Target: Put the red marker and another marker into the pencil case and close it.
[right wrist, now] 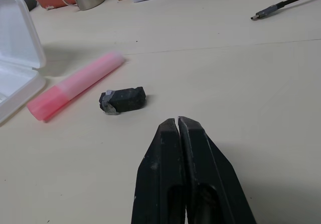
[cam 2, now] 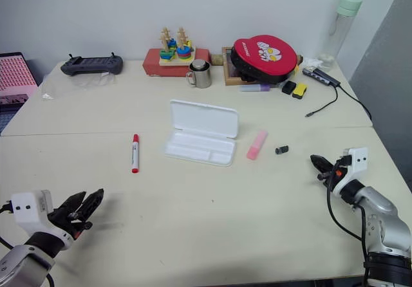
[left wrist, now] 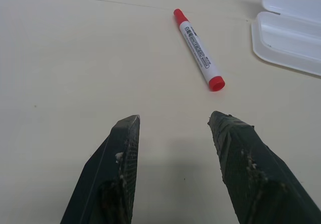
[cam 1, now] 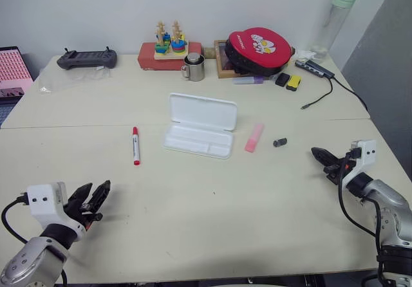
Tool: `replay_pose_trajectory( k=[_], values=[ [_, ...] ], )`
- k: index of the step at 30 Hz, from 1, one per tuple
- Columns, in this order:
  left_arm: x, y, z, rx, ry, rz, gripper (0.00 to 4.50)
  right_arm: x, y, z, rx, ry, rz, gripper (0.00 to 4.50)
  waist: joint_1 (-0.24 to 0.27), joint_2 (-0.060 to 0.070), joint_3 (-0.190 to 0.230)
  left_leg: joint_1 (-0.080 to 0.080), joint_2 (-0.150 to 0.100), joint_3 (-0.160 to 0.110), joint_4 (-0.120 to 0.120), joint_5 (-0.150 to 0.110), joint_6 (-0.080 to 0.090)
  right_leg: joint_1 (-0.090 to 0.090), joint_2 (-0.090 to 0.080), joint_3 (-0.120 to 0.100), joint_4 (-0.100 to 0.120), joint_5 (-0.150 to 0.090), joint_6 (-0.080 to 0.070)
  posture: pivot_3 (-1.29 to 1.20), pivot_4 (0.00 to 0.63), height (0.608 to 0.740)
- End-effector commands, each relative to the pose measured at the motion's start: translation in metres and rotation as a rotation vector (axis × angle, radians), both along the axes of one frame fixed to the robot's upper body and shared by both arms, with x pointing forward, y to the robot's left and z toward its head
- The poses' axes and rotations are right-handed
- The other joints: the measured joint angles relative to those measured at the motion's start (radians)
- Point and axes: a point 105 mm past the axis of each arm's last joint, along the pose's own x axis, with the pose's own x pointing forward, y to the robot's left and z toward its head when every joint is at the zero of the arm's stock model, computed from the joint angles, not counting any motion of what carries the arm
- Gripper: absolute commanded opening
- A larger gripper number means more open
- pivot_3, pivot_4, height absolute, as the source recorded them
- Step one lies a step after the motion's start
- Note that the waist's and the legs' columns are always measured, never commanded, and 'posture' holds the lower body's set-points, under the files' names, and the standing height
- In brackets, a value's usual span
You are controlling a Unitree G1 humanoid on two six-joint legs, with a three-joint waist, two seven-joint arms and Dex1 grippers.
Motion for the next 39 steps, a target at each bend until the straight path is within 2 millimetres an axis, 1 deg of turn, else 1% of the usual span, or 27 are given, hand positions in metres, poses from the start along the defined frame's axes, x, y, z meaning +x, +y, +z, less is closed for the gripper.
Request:
replay_pose_trajectory(
  k=[1, 28, 32, 39],
  values=[
    [0.0002, -0.0012, 0.0107, 0.03, -0.04, -0.003, 2.38, 0.0011, 0.002, 0.0148, 0.0, -0.049, 0.019, 0.05, 0.0, 0.0, 0.0, 0.0, 0.0, 0.0, 0.0, 0.0, 0.0, 0.0, 0.0, 0.0, 0.0, 0.0, 0.0, 0.0, 0.15, 0.74],
    [-0.0001, -0.0028, 0.0042, 0.023, -0.012, -0.02, 2.38, 0.0015, 0.0033, 0.0144, -0.001, -0.048, 0.029, 0.05, 0.0, 0.0, 0.0, 0.0, 0.0, 0.0, 0.0, 0.0, 0.0, 0.0, 0.0, 0.0, 0.0, 0.0, 0.0, 0.0, 0.15, 0.74],
    [0.0002, -0.0032, 0.0045, 0.025, -0.013, -0.025, 2.38, 0.0016, 0.0034, 0.0134, -0.004, -0.034, 0.026, 0.05, 0.0, 0.0, 0.0, 0.0, 0.0, 0.0, 0.0, 0.0, 0.0, 0.0, 0.0, 0.0, 0.0, 0.0, 0.0, 0.0, 0.15, 0.74],
    [-0.0029, -0.0038, 0.0046, 0.028, 0.009, -0.058, 2.38, -0.002, 0.0062, 0.0078, -0.058, 0.025, 0.064, 0.05, 0.0, 0.0, 0.0, 0.0, 0.0, 0.0, 0.0, 0.0, 0.0, 0.0, 0.0, 0.0, 0.0, 0.0, 0.0, 0.0, 0.15, 0.74]
  ],
)
